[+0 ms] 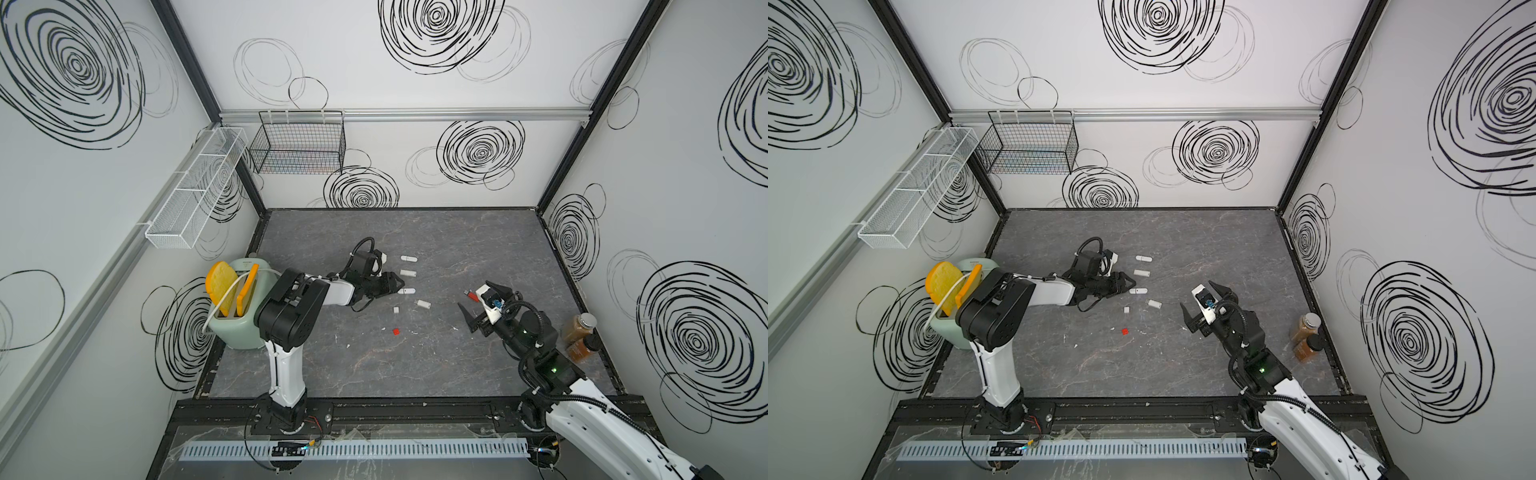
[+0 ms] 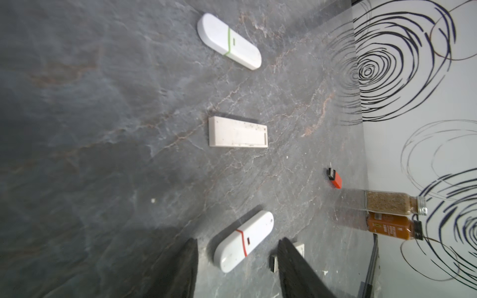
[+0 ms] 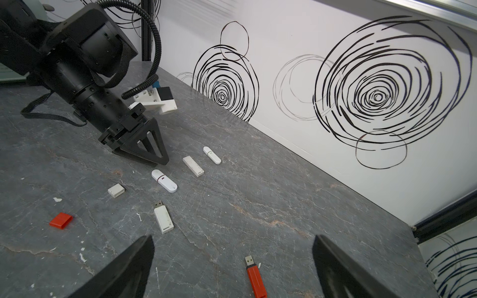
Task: Close the usb drive cover
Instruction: Place the USB drive at the center of the board, then pick up the cover from the center of the board.
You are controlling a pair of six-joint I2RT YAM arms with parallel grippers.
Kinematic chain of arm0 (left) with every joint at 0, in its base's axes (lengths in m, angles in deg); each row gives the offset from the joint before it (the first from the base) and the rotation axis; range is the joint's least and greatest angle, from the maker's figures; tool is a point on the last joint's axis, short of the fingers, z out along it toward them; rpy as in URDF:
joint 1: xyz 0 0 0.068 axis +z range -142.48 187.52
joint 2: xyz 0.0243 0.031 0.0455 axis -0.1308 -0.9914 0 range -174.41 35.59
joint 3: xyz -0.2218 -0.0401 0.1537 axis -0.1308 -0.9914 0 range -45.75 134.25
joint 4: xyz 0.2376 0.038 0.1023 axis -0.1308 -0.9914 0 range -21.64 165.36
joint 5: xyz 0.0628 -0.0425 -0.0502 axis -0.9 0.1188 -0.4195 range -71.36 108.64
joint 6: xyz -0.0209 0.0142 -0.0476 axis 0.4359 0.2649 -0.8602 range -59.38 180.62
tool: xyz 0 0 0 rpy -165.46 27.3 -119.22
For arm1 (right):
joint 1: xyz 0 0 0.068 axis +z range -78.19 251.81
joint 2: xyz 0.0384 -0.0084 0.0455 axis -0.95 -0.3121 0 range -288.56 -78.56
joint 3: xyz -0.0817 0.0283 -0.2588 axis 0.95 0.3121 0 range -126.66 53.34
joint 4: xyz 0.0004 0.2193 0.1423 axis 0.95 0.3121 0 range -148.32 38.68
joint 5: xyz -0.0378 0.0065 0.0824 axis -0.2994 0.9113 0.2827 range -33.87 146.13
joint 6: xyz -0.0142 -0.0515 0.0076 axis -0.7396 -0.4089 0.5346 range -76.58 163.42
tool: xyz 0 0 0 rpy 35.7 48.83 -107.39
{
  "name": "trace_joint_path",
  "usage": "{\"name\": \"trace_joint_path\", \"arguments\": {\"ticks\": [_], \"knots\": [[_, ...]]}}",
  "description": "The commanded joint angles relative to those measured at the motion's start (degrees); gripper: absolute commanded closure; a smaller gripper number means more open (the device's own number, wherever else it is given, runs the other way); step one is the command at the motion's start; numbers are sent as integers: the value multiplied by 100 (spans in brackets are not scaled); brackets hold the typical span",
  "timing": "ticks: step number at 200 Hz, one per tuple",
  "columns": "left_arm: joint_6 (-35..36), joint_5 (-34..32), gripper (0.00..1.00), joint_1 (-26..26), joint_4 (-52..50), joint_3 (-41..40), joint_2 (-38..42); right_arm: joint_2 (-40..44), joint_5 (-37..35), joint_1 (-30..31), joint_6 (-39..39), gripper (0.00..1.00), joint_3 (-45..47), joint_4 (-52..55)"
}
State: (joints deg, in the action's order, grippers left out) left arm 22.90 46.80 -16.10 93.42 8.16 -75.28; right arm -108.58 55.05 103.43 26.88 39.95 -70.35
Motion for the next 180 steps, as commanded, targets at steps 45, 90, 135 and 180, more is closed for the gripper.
{"name": "trace_joint_path", "arguments": {"ticks": [45, 90, 135, 180], "knots": [[1237, -773, 29, 22, -938, 70, 898, 29, -21, 38, 42, 1, -55, -60], [1990, -1350, 16, 15, -1339, -17, 1697, -82, -28, 54, 89, 1, -100, -35], [2750, -1591, 7, 76, -1507, -356, 2648, -138, 9, 53, 131, 1, -135, 30], [3010, -1230, 2, 546, -878, -1207, 3490, -401, 257, 89, 233, 1, -289, 213]]}}
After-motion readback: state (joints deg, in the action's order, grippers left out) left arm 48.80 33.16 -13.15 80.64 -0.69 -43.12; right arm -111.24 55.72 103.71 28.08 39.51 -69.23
